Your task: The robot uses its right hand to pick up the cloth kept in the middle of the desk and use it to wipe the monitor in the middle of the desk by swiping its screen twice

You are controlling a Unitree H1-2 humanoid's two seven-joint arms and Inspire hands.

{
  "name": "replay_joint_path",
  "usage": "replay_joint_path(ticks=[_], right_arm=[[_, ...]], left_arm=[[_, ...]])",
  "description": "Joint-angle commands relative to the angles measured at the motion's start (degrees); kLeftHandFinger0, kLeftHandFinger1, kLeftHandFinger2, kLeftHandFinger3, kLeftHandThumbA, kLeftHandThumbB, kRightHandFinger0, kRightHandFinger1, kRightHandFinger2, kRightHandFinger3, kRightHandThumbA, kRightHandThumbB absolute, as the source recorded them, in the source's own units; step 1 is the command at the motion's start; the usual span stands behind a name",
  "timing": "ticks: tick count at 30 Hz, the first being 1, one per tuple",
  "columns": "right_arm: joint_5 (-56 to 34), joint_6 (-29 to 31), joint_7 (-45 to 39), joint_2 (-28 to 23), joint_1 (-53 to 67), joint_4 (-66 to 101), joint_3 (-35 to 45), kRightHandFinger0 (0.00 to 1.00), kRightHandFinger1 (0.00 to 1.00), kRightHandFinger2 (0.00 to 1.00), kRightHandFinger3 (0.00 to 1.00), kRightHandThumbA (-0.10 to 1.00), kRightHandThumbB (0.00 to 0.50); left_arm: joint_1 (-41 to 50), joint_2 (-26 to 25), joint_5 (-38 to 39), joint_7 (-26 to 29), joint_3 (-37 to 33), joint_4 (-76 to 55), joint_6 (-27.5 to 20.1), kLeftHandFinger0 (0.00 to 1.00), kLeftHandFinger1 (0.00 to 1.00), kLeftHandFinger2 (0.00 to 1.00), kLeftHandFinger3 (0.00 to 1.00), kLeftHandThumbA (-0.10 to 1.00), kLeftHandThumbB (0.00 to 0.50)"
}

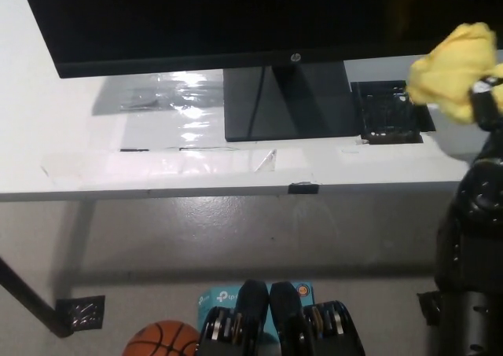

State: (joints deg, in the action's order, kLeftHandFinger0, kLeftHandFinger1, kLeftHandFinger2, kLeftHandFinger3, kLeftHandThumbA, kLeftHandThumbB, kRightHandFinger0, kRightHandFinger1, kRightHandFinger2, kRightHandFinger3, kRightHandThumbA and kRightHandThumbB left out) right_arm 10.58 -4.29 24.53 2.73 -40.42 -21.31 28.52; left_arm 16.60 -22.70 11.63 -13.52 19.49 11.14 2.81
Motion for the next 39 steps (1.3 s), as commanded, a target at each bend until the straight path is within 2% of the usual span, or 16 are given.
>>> replay_joint_path(ticks=[1, 3, 5, 7, 9, 10, 15, 19, 20, 21, 22, 25, 26, 28, 31, 39], right_arm=[[-10.9, 2.7, 6.2, 1.5, -5.8, 4.0, 5.2, 0.00, 0.00, 0.30, 0.02, -0.10, 0.085], [-12.3, 5.1, 9.0, 1.8, -7.4, 5.7, 7.4, 0.00, 0.00, 0.29, 0.06, -0.10, 0.126], [-12.0, 6.1, 10.6, 1.5, -8.3, 6.2, 8.3, 0.00, 0.00, 0.24, 0.04, -0.10, 0.061], [-12.2, 6.9, 13.2, 1.5, -9.9, 8.3, 9.3, 0.00, 0.00, 0.16, 0.01, -0.10, 0.114], [-10.4, 3.5, 16.2, 2.5, -10.9, 15.8, 9.4, 0.00, 0.00, 0.04, 0.00, -0.10, 0.259], [-10.0, 3.7, 16.9, 2.2, -11.1, 16.8, 9.4, 0.00, 0.00, 0.02, 0.01, -0.10, 0.267], [-9.0, 1.8, 21.0, 1.0, -13.2, 20.4, 9.6, 0.00, 0.00, 0.09, 0.04, -0.10, 0.223], [-3.4, 0.8, 22.4, -0.3, -15.2, 18.2, 5.5, 0.00, 0.00, 0.01, 0.25, -0.10, 0.152], [-0.9, 1.4, 24.6, -0.6, -17.9, 13.8, 3.6, 0.00, 0.00, 0.19, 0.33, -0.10, 0.086], [-1.0, 1.5, 24.9, -0.8, -17.8, 13.7, 3.4, 0.00, 0.00, 0.27, 0.33, -0.10, 0.053], [1.8, 2.4, 24.7, -1.6, -19.1, 9.3, 0.2, 0.00, 0.00, 0.27, 0.01, -0.10, 0.047], [3.7, 4.8, 25.6, -3.5, -19.4, 4.6, -3.8, 0.00, 0.00, 0.32, 0.00, -0.10, 0.184], [7.7, 5.3, 27.6, -4.8, -20.9, -3.2, -7.5, 0.00, 0.00, 0.34, 0.32, -0.10, 0.170], [9.4, 8.1, 28.6, -6.1, -21.9, -11.6, -11.2, 0.00, 0.00, 0.30, 0.18, -0.10, 0.061], [14.2, 13.2, 31.8, -9.5, -24.7, -30.4, -19.7, 0.00, 0.00, 0.26, 0.04, -0.10, 0.069], [18.8, 8.2, 33.8, -11.8, -29.3, -45.4, -32.5, 0.00, 0.00, 0.34, 0.20, -0.10, 0.120]], left_arm=[[1.0, -0.7, 1.1, -0.2, 1.0, -0.6, -2.9, 0.47, 0.52, 0.64, 0.79, -0.02, 0.124], [0.9, -0.8, 1.1, -0.3, 0.9, -0.1, -3.1, 0.49, 0.53, 0.66, 0.79, -0.02, 0.116], [0.9, -0.9, 1.3, -0.5, 1.0, 0.2, -3.6, 0.49, 0.53, 0.65, 0.79, -0.02, 0.123], [1.4, -1.0, 1.4, -0.5, 1.2, 0.0, -3.8, 0.49, 0.53, 0.65, 0.79, -0.01, 0.124], [1.8, -1.1, 1.2, -0.4, 1.3, -1.0, -3.4, 0.48, 0.52, 0.64, 0.80, -0.01, 0.137], [1.8, -1.1, 1.2, -0.4, 1.3, -1.3, -3.2, 0.47, 0.52, 0.64, 0.80, -0.01, 0.138], [1.9, -1.4, 2.1, -1.0, 1.7, -1.2, -3.2, 0.47, 0.53, 0.65, 0.80, -0.02, 0.134], [1.9, -1.4, 1.7, -0.4, 1.6, -1.3, -2.3, 0.47, 0.53, 0.65, 0.80, -0.03, 0.138], [1.6, -1.6, 1.4, -0.4, 1.3, -1.0, -2.3, 0.47, 0.53, 0.66, 0.81, -0.03, 0.137], [1.5, -1.7, 1.3, -0.4, 1.3, -1.0, -2.2, 0.47, 0.53, 0.66, 0.81, -0.03, 0.137], [1.4, -1.9, 1.1, -0.3, 1.2, -1.4, -1.6, 0.48, 0.54, 0.67, 0.81, -0.02, 0.135], [1.2, -2.0, 1.4, -0.6, 1.2, -1.3, -2.0, 0.49, 0.54, 0.67, 0.79, -0.03, 0.135], [1.5, -2.0, 1.4, -0.3, 1.3, -2.9, -0.7, 0.49, 0.55, 0.67, 0.79, -0.01, 0.153], [1.6, -2.2, 1.4, -0.5, 1.2, -3.0, -0.5, 0.47, 0.53, 0.65, 0.79, -0.02, 0.153], [1.6, -2.1, 1.9, -0.6, 1.3, -3.4, 0.0, 0.46, 0.52, 0.63, 0.77, -0.05, 0.155], [1.9, -2.8, 1.8, -0.6, 1.6, -5.9, 1.2, 0.47, 0.53, 0.66, 0.78, -0.03, 0.148]])
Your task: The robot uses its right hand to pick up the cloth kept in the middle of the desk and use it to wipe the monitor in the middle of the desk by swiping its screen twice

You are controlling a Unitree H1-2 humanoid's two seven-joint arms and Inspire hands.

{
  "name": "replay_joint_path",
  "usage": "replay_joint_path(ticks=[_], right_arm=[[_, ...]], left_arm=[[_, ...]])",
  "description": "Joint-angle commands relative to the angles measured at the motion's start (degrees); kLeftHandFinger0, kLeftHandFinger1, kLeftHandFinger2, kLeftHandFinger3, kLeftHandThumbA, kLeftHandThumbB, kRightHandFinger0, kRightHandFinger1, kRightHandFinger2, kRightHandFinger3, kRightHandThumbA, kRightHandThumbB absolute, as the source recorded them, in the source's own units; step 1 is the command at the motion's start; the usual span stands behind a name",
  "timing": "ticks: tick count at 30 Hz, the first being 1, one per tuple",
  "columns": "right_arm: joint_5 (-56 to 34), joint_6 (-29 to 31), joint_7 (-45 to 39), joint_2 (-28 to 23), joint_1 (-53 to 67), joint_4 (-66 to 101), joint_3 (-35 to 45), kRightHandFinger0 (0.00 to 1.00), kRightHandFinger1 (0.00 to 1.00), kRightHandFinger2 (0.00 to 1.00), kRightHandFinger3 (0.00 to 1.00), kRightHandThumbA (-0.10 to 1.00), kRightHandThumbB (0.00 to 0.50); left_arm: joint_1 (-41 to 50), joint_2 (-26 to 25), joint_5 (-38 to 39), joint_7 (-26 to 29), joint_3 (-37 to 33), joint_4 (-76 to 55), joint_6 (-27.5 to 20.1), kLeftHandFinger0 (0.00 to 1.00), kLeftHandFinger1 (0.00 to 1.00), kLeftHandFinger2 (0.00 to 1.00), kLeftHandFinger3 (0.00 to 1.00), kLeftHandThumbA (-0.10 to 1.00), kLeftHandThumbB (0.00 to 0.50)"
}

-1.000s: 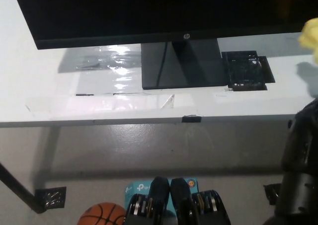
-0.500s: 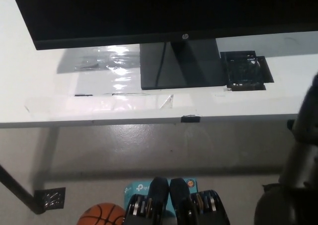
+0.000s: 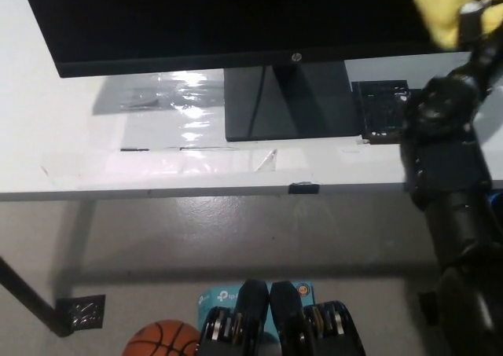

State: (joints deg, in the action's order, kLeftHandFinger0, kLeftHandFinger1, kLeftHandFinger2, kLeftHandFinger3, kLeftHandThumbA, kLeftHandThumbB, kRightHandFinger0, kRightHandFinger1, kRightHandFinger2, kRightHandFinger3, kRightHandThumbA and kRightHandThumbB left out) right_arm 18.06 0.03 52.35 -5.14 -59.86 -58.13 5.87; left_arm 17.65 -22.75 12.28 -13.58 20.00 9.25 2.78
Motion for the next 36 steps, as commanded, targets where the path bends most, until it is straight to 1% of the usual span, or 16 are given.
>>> replay_joint_path(ticks=[1, 5, 9, 10, 12, 13, 16, 18, 19, 20, 23, 27, 29, 32, 34, 36], right_arm=[[11.2, 3.2, 5.8, -4.0, -10.3, -9.9, -11.5, 0.00, 0.00, 0.34, 0.20, -0.10, 0.118], [9.4, 4.5, 6.7, -3.1, -11.2, -15.5, -16.4, 0.00, 0.00, 0.29, 0.20, -0.10, 0.175], [8.9, 5.3, 8.0, -1.4, -12.5, -18.2, -19.7, 0.00, 0.00, 0.27, 0.14, -0.10, 0.138], [8.4, 4.7, 6.8, -0.9, -12.6, -18.4, -20.0, 0.00, 0.04, 0.34, 0.10, -0.10, 0.142], [8.0, 4.5, 6.5, 0.2, -12.9, -18.7, -20.6, 0.00, 0.05, 0.35, 0.15, -0.10, 0.192], [8.3, 4.5, 6.3, 0.5, -13.0, -18.7, -21.4, 0.00, 0.04, 0.35, 0.27, -0.10, 0.201], [7.8, 5.2, 6.7, 2.0, -13.9, -18.7, -22.3, 0.00, 0.00, 0.17, 0.40, -0.10, 0.192], [7.5, 4.5, 6.7, 3.0, -14.9, -19.0, -22.5, 0.00, 0.00, 0.15, 0.41, -0.10, 0.150], [7.4, 3.4, 6.4, 3.6, -15.8, -19.2, -22.6, 0.00, 0.00, 0.16, 0.20, -0.10, 0.139], [7.3, 2.9, 6.3, 3.9, -16.2, -19.4, -22.7, 0.00, 0.00, 0.23, 0.13, -0.10, 0.135], [6.8, 2.2, 7.5, 5.6, -17.8, -19.5, -22.3, 0.00, 0.00, 0.26, 0.36, -0.10, 0.168], [5.6, 3.5, 8.3, 8.5, -19.4, -19.4, -21.3, 0.00, 0.00, 0.20, 0.24, -0.10, 0.111], [5.3, 3.1, 7.8, 9.4, -19.9, -19.4, -21.1, 0.00, 0.00, 0.20, 0.22, -0.10, 0.125], [5.0, 3.7, 8.1, 10.9, -20.7, -19.4, -20.8, 0.00, 0.00, 0.16, 0.23, -0.10, 0.175], [4.7, 2.9, 7.8, 13.2, -22.2, -19.6, -20.6, 0.00, 0.00, 0.13, 0.41, -0.10, 0.192], [4.1, 2.3, 7.6, 14.4, -23.2, -19.9, -20.2, 0.00, 0.00, 0.11, 0.39, -0.10, 0.187]], left_arm=[[0.7, -2.7, 1.2, -0.4, 1.1, -3.6, 1.5, 0.47, 0.53, 0.65, 0.78, -0.06, 0.134], [1.2, -2.8, 1.7, -1.3, 1.4, -1.1, -0.4, 0.48, 0.53, 0.65, 0.78, -0.06, 0.163], [1.3, -3.1, 1.2, -1.0, 1.3, -1.3, -0.4, 0.50, 0.55, 0.66, 0.79, -0.02, 0.178], [1.4, -3.2, 1.1, -1.1, 1.1, -0.8, -0.6, 0.50, 0.55, 0.65, 0.79, -0.03, 0.175], [1.5, -3.0, 1.1, -0.9, 1.1, -0.8, -0.3, 0.50, 0.54, 0.65, 0.78, -0.03, 0.182], [1.7, -2.8, 1.1, -1.0, 0.9, -0.8, -0.6, 0.50, 0.55, 0.65, 0.78, -0.04, 0.180], [2.4, -2.7, 0.8, -0.5, 0.9, -2.3, 0.5, 0.48, 0.54, 0.64, 0.77, -0.05, 0.172], [2.4, -2.7, 1.6, -1.1, 1.3, -1.8, -0.4, 0.45, 0.53, 0.64, 0.76, -0.04, 0.181], [2.2, -2.8, 1.1, -1.0, 1.1, -1.3, -1.0, 0.47, 0.54, 0.66, 0.76, -0.07, 0.170], [2.1, -2.8, 0.9, -1.0, 1.0, -1.1, -1.2, 0.47, 0.55, 0.66, 0.76, -0.07, 0.167], [2.2, -3.0, 0.9, -1.4, 0.8, -0.9, -1.2, 0.50, 0.58, 0.70, 0.79, -0.03, 0.186], [2.0, -3.1, -0.1, -1.4, 0.4, -0.2, -1.9, 0.48, 0.55, 0.69, 0.79, -0.05, 0.165], [1.9, -3.0, -0.2, -1.5, 0.0, -0.1, -2.1, 0.47, 0.55, 0.68, 0.79, -0.05, 0.158], [1.6, -2.6, -0.4, -1.3, -0.4, 0.1, -2.4, 0.47, 0.54, 0.67, 0.78, -0.05, 0.177], [1.8, -2.5, -0.7, -0.9, -0.6, -0.4, -1.5, 0.47, 0.54, 0.67, 0.79, -0.03, 0.189], [1.7, -2.5, -0.2, -1.2, -0.5, 0.1, -2.2, 0.47, 0.55, 0.67, 0.78, -0.03, 0.190]])
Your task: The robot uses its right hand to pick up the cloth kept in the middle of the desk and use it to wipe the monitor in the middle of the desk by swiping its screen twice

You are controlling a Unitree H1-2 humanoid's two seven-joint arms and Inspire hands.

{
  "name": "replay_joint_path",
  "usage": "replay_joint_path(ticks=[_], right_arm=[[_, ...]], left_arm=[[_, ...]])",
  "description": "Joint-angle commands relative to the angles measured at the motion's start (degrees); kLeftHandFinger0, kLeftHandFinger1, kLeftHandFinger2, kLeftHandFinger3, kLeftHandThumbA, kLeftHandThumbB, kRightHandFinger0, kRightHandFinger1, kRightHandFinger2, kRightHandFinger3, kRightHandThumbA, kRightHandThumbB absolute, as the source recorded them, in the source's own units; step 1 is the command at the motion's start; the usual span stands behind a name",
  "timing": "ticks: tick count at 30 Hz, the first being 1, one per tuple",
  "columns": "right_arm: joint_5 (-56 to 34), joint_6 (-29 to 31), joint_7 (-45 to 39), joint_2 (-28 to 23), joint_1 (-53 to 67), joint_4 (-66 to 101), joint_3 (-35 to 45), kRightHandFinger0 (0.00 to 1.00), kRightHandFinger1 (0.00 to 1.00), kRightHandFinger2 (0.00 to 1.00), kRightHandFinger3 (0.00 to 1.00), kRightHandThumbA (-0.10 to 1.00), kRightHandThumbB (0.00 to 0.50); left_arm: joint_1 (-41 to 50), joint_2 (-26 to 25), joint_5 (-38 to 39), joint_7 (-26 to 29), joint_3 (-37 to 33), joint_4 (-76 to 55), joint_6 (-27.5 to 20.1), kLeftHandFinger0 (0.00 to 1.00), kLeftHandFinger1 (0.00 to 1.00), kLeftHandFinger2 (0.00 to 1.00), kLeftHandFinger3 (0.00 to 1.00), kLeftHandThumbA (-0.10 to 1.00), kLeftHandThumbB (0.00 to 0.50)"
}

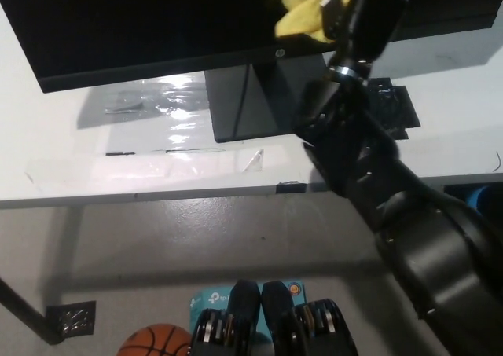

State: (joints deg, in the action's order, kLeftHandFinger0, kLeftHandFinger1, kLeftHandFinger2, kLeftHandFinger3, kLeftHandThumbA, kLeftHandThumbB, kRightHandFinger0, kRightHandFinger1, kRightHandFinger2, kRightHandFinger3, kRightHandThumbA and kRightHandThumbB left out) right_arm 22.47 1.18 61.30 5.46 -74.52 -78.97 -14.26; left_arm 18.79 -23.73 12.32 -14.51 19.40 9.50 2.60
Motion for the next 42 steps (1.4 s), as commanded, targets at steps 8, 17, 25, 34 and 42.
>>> replay_joint_path(ticks=[8, 17, 25, 34, 42], right_arm=[[-0.3, 0.7, -2.0, 7.5, -11.8, 0.5, -0.7, 0.00, 0.00, 0.01, 0.36, -0.10, 0.198], [1.9, 0.9, -4.3, 7.2, -13.2, 0.1, -4.5, 0.00, 0.00, 0.20, 0.04, -0.10, 0.112], [4.8, 0.5, -4.0, 2.4, -12.3, -0.4, -10.1, 0.00, 0.00, 0.27, 0.15, -0.10, 0.095], [7.2, 2.3, -4.1, -6.4, -9.2, -0.1, -13.3, 0.00, 0.00, 0.17, 0.12, -0.10, 0.133], [8.5, 1.5, -4.4, -12.5, -6.0, 0.1, -13.8, 0.00, 0.00, 0.15, 0.23, -0.10, 0.220]], left_arm=[[0.3, -1.2, -2.2, 0.4, -1.7, 0.0, -2.4, 0.44, 0.49, 0.62, 0.77, -0.06, 0.146], [-0.3, -1.6, -1.2, -0.5, -2.2, 1.1, -3.1, 0.41, 0.47, 0.60, 0.74, -0.07, 0.163], [0.8, -1.6, -1.3, 0.2, -1.7, -0.7, -2.3, 0.41, 0.47, 0.61, 0.74, -0.08, 0.160], [1.5, -1.4, -0.3, -0.5, -1.3, -0.8, -3.2, 0.48, 0.55, 0.69, 0.78, -0.04, 0.170], [1.9, -0.9, 1.2, -0.2, 0.0, -1.1, -2.5, 0.46, 0.53, 0.66, 0.76, -0.08, 0.188]])
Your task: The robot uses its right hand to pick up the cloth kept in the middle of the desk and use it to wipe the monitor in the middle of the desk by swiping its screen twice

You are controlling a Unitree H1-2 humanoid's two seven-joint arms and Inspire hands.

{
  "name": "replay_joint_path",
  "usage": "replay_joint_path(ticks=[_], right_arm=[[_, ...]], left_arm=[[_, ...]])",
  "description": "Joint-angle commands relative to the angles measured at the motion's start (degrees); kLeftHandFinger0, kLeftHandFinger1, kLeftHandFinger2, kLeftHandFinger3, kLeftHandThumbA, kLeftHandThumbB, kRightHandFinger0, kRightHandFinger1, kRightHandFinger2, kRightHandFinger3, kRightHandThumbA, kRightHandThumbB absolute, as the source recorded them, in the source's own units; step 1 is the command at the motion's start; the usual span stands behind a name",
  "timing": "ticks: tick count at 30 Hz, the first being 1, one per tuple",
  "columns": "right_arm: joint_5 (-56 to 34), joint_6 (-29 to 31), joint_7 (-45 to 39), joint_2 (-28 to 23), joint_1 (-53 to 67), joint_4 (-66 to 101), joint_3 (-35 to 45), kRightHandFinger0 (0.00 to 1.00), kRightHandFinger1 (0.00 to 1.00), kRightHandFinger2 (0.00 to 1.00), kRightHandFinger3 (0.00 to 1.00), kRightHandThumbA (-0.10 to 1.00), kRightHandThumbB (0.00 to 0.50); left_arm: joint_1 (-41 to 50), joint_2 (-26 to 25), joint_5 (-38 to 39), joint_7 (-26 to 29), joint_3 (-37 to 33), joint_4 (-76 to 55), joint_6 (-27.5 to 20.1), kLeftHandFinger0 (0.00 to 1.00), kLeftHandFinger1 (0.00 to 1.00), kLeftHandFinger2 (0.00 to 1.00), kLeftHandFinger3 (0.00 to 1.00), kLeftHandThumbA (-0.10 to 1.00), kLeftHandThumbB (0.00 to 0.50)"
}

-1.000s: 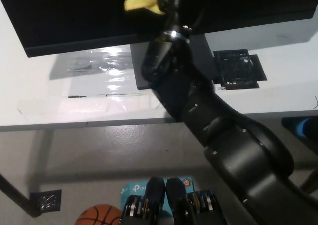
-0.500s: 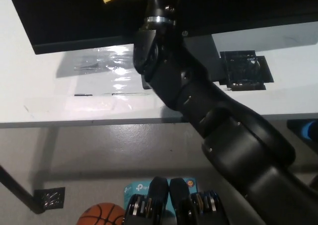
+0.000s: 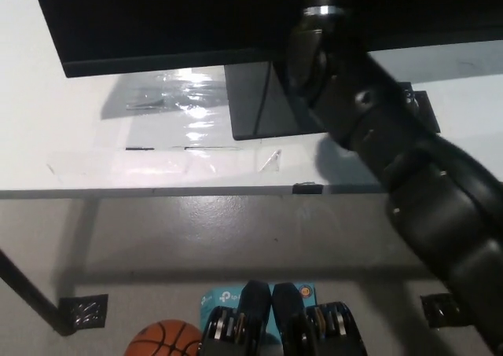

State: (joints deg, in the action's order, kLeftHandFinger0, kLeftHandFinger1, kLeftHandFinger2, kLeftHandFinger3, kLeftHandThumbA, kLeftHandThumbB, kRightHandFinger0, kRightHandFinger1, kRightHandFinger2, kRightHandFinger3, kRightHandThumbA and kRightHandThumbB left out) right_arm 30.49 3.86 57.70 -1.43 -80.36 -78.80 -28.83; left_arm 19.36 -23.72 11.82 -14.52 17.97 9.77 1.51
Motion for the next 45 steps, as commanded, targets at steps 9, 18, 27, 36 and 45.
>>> replay_joint_path(ticks=[9, 18, 27, 36, 45], right_arm=[[2.6, -2.8, -0.2, -12.7, 6.1, 1.1, 0.0, 0.00, 0.00, 0.18, 0.12, -0.10, 0.236], [1.2, 0.0, -1.0, -19.2, 13.0, 0.9, 1.9, 0.00, 0.02, 0.41, 0.02, -0.10, 0.225], [1.8, -1.7, -0.8, -17.0, 12.8, 2.2, 3.1, 0.00, 0.05, 0.50, 0.29, -0.10, 0.176], [1.4, -1.6, 0.3, -13.3, 10.3, 5.2, 4.1, 0.00, 0.00, 0.18, 0.27, -0.10, 0.233], [1.6, -5.7, -0.8, -10.7, 7.8, 5.4, 4.4, 0.00, 0.00, 0.18, 0.21, -0.10, 0.217]], left_arm=[[2.1, -0.7, 2.0, 0.0, 2.5, -0.4, -0.7, 0.49, 0.53, 0.63, 0.77, -0.08, 0.188], [2.5, -0.6, 1.5, 0.1, 2.6, -0.7, -1.1, 0.50, 0.53, 0.63, 0.77, -0.06, 0.187], [2.0, -1.1, 1.6, -0.4, 2.5, 0.4, -1.2, 0.48, 0.52, 0.62, 0.76, -0.05, 0.205], [2.6, -1.0, 1.4, -0.7, 2.3, 0.5, -1.9, 0.47, 0.52, 0.64, 0.76, -0.08, 0.172], [4.0, -1.0, 1.1, -1.0, 1.8, -0.7, -2.7, 0.46, 0.53, 0.66, 0.77, -0.05, 0.182]])
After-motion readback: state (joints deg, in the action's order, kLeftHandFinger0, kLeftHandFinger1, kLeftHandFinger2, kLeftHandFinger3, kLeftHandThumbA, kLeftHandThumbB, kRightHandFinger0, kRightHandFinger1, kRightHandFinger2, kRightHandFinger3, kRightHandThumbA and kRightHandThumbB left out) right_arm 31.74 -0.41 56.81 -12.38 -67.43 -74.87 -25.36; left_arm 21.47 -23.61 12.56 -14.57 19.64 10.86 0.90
